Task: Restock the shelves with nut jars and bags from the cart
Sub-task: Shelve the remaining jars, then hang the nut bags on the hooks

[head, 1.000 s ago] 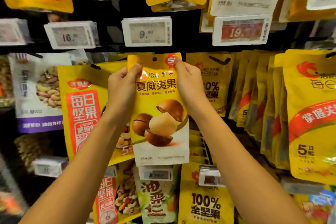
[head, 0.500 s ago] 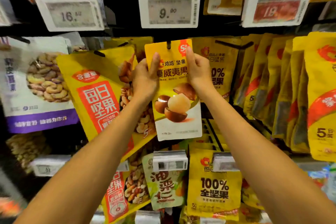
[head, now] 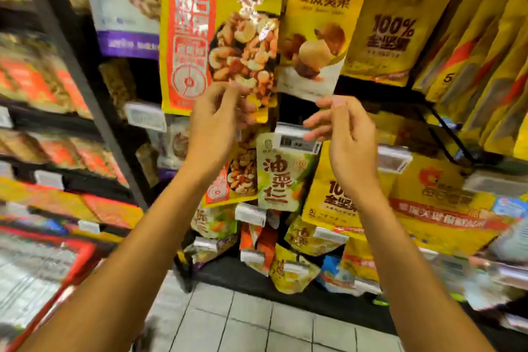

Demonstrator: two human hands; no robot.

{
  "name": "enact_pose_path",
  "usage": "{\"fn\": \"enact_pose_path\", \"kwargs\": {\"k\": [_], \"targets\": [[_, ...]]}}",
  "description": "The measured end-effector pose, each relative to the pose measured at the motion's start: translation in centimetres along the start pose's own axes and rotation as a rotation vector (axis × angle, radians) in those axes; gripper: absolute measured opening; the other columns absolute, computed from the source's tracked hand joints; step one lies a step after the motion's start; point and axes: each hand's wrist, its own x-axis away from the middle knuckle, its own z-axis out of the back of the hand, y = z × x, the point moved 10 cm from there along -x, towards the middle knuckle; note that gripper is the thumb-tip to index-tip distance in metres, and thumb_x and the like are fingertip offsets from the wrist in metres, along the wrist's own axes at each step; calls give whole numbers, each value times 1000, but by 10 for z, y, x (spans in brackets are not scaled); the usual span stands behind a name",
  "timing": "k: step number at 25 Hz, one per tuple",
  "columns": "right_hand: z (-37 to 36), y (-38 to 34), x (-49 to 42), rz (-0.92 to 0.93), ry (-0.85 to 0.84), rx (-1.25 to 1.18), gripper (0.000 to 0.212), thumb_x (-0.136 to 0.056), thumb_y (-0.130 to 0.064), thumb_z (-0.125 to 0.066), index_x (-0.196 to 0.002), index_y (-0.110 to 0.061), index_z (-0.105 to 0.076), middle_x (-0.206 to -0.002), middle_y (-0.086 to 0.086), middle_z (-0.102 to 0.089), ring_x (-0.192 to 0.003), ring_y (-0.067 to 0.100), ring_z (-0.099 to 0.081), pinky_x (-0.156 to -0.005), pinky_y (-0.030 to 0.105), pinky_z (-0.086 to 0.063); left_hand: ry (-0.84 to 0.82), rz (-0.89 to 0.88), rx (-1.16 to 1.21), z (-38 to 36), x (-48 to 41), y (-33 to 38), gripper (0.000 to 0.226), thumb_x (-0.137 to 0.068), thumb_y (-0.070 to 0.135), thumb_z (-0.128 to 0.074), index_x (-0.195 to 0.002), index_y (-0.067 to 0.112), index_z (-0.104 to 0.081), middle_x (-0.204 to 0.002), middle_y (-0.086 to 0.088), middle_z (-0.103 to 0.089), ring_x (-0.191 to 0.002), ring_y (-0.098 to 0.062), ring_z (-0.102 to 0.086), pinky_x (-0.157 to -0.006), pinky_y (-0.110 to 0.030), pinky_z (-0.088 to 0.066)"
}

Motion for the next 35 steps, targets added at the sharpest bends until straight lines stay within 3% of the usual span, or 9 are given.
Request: {"fn": "enact_pose_path", "kwargs": {"k": [3,8,12,16,20,25,28,31,35], "targets": [[-54,33,81,-167,-264,-148,32,-101,-20,-32,-82,-20,-58,-61,-5,-64,-55,7,-61,-56,17,-49,77,206,-57,62,104,-48,33,-101,16,-38,-76,11,-60,-53,6,-61,-46,-3,-55,-49,-13,-45],[-161,53,228,-409,-647,-251,37,-102,-14,-29,-76,-16,-55,-51,-9,-64,-46,3,-58,-49,13,-46,520,543,-80,206,301,-83,34,-100,15,-39,-73,11,-59,-49,5,-59,-42,-2,-52,-47,-15,-42],[-238,31,352,-531,-958,-314,37,-102,-9,-27,-79,-12,-56,-51,-8,-65,-46,3,-61,-48,13,-47,893,636,-17,299,427,-75,32,-100,13,-39,-74,9,-58,-54,0,-60,-40,-3,-52,-44,-14,-42],[-324,-27,448,-453,-1243,-358,34,-101,-12,-30,-81,-16,-58,-56,-8,-67,-51,3,-62,-53,14,-49,1158,601,32,391,503,-61,33,-99,12,-39,-73,10,-58,-51,3,-62,-43,-5,-53,-49,-19,-44],[-416,-81,509,-374,-1365,-402,28,-93,-26,-35,-83,-19,-59,-60,-7,-68,-58,8,-64,-60,20,-52,1200,606,50,482,540,-56,34,-99,11,-37,-75,11,-61,-50,3,-62,-44,-5,-54,-48,-18,-44],[-524,-111,574,-406,-1512,-277,26,-94,-32,-38,-83,-20,-58,-64,-5,-66,-60,8,-62,-60,19,-50,1130,793,82,592,564,-79,29,-100,17,-40,-83,10,-62,-54,3,-63,-49,-7,-57,-50,-15,-48],[-579,-96,604,-295,-1662,-90,28,-99,-27,-40,-81,-20,-60,-69,-5,-66,-65,13,-65,-70,32,-54,1119,965,134,625,569,-127,29,-99,11,-40,-76,10,-57,-47,4,-60,-41,-6,-53,-41,-12,-41],[-640,-50,641,-181,-1808,140,30,-99,-24,-40,-82,-9,-60,-72,8,-67,-69,29,-66,-71,48,-53,1122,1162,287,641,586,-197,34,-98,5,-38,-67,10,-53,-46,2,-56,-33,-5,-49,-39,-14,-38],[-701,21,704,11,-2026,359,27,-98,-14,-40,-83,-3,-59,-79,18,-65,-74,34,-60,-70,44,-48,1242,1382,259,661,643,-272,40,-98,5,-37,-60,10,-49,-39,3,-53,-27,-4,-44,-40,-21,-36]]}}
